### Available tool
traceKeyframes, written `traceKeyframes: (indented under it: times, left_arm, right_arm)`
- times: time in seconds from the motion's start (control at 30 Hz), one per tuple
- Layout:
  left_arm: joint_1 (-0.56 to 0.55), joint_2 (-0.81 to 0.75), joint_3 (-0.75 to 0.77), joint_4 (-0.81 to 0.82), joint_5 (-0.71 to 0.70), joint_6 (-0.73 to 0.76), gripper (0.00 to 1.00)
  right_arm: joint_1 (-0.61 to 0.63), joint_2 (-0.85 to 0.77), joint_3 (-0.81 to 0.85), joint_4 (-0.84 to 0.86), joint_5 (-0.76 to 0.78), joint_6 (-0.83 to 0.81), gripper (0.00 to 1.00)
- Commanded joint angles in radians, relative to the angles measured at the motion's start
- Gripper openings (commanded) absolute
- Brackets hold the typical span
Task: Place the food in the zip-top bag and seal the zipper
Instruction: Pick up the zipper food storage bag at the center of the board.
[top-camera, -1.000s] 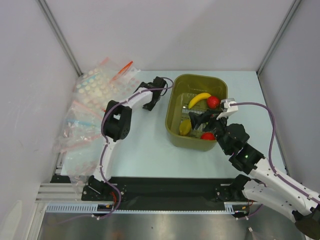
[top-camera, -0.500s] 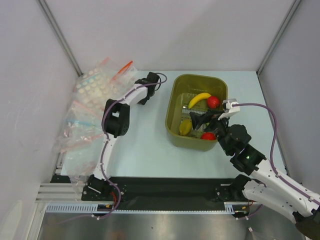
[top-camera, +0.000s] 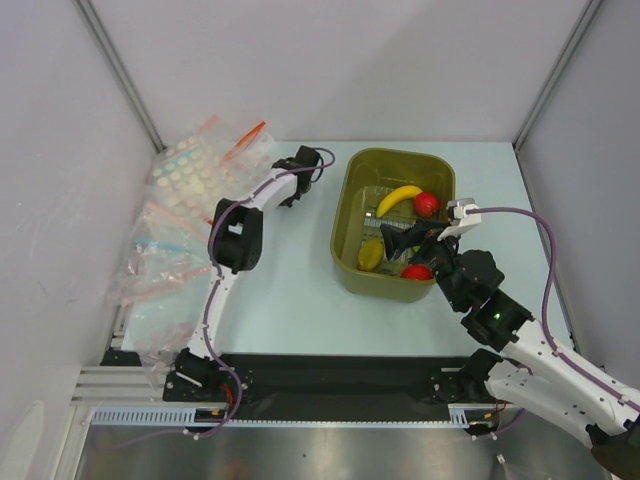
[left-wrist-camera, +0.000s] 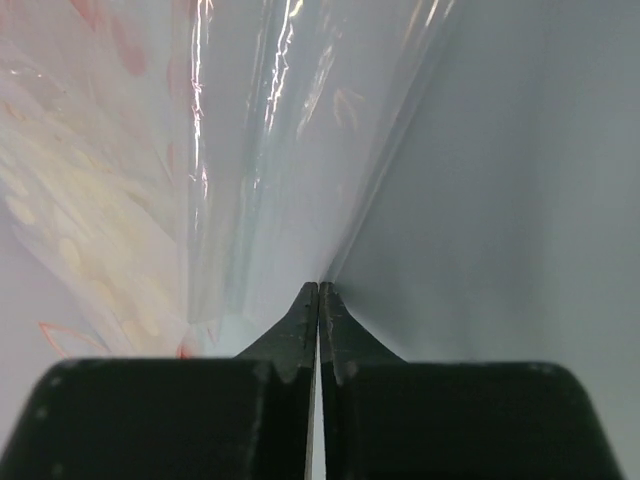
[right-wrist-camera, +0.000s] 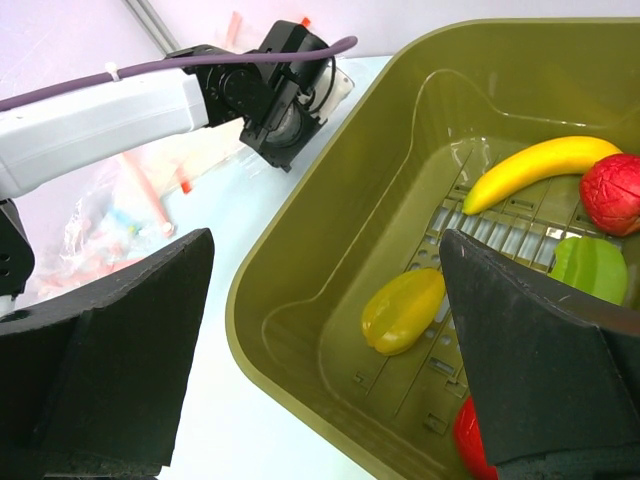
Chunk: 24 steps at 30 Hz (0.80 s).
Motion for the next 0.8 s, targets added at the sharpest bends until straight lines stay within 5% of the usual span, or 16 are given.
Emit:
traceKeyframes:
  times: [0.0, 0.17, 0.53, 0.77]
  left_arm:
    - [0.039, -0.051, 0.007, -0.007, 0.046, -0.093, 0.00]
    - [0.068, -0.146, -0.078, 0.043, 0.092, -0.177, 0.00]
    - [0.067, -0.416, -0.067, -0.024, 0.472, -0.386, 0.00]
    - [0.067, -0.530, -0.110, -0.075, 0.471, -0.375, 0.00]
  right_arm:
    - [-0.003, -0.010, 0.002, 0.026, 0.001, 0.002, 1.00]
    - [-0.003, -0.011, 0.002, 0.028, 0.001, 0.002, 1.00]
    - [-0.004, -0.011, 0.002, 0.025, -0.005, -0.001, 1.00]
    - [-0.003, -0.014, 0.004, 0.023, -0.008, -0.002, 1.00]
